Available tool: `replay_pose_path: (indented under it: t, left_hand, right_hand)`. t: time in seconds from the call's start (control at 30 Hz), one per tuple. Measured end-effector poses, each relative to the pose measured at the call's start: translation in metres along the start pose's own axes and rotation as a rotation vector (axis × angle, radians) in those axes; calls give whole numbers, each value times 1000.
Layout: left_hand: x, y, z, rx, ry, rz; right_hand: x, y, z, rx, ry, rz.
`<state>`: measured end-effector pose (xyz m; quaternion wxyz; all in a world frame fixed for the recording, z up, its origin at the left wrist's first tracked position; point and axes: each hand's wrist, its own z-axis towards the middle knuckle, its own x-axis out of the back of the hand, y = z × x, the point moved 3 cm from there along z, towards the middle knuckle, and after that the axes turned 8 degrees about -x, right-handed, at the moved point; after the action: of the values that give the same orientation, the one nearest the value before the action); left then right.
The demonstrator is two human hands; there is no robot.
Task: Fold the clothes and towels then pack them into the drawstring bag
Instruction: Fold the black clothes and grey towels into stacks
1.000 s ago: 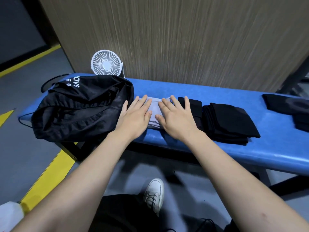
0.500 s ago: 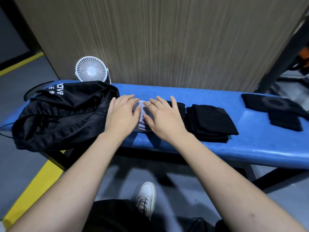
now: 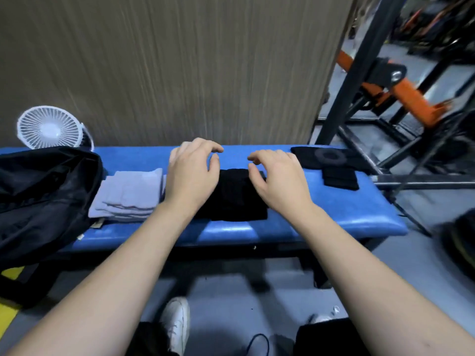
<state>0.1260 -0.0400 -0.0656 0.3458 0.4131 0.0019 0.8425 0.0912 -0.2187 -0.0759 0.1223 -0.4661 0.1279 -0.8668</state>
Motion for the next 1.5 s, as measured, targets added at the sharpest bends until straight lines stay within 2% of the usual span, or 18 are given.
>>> replay_pose_path:
  t: [0.3,0.5,0.63,0.8,1.0,1.13,1.3,1.5]
  left_hand:
    - [-98,99,35,-121,-160,-72]
    - [-157,128,62,-102,-257,-86]
    - [-190,137,72,-49,-334,-100]
    - [-231,144,81,-52,-483,-50]
    - [-256,141,85,-34,-658,-1]
    - [-256,141,90,-41,-628,52]
    - [-254,138,93,-45,-493,99]
    - [-235,139,93,-57,-390,25]
  right_hand:
    - [38,141,-2,-338,-47,7]
    - [37,220,6,-564,-39,53]
    - [31,256,11,-637,-56,37]
    - [28,291,13,-700,8,-37]
    - [17,315,17,-728,-129,-141]
    - [15,314,23,-735,-133,-116]
    - [4,311,26,-652,-136,-145]
    - [17,298,37,-571,164,-89]
